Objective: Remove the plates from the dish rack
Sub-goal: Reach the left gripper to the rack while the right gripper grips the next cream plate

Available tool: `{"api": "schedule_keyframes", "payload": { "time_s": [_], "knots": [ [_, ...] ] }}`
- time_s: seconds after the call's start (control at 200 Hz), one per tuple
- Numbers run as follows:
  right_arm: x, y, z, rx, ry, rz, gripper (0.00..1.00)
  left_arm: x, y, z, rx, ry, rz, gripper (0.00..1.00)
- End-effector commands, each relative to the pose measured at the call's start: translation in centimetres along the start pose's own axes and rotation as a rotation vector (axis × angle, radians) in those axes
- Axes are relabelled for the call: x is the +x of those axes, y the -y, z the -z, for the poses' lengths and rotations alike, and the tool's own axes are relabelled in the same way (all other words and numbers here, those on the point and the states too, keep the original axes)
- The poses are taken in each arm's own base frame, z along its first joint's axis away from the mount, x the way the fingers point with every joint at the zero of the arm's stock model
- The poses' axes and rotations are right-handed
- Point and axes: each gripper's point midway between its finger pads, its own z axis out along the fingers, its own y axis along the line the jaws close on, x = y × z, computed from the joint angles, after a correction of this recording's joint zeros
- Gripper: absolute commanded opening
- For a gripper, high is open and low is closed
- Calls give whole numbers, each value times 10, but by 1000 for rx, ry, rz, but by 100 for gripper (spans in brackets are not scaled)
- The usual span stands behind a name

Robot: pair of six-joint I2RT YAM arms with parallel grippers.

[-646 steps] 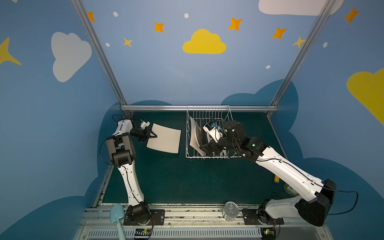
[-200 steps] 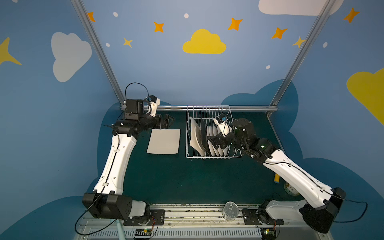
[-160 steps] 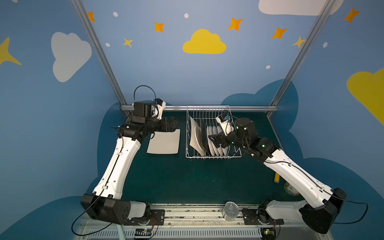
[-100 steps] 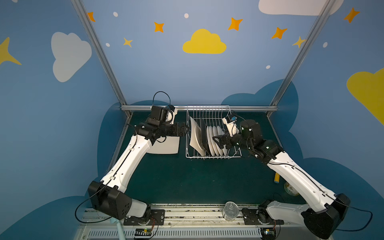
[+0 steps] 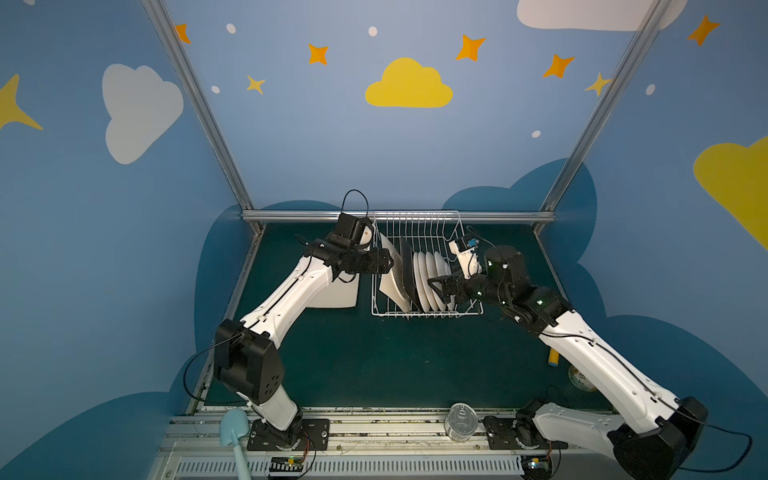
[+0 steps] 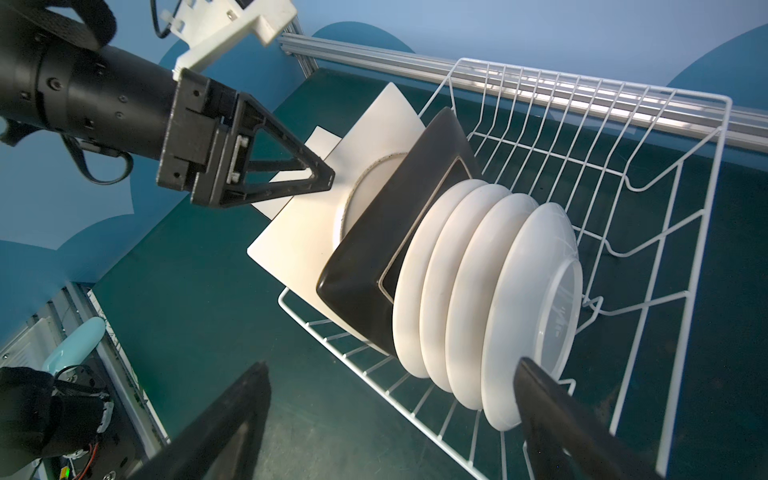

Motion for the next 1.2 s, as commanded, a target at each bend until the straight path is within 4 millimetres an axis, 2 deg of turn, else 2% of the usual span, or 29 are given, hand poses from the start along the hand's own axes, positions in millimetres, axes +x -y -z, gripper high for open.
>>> {"api": "schedule_keyframes", "payload": {
  "time_s": [0.0, 0.165, 0.411, 0.581, 0.751, 0.846, 1.192],
  "knots": [
    [-2, 3, 2, 10, 17, -4, 91, -4, 11, -9, 26, -8, 1, 82],
    [-4, 3, 2, 14, 26, 0, 91, -1, 13, -25, 23, -44, -7, 77],
    [-2, 3, 0, 13, 16, 1, 91, 0, 5, -41, -27, -61, 12, 71],
    [0, 4, -1, 15, 9, 1, 91, 3, 0, -50, -43, -75, 32, 59],
    [0, 5, -2, 16, 6, 4, 91, 5, -1, -55, -43, -85, 46, 50],
    [0, 5, -3, 16, 5, 2, 91, 6, -1, -57, -47, -86, 53, 49],
    [0, 8, 0, 36, 7, 1, 91, 11, 2, -60, -32, -87, 80, 35]
  ]
}}
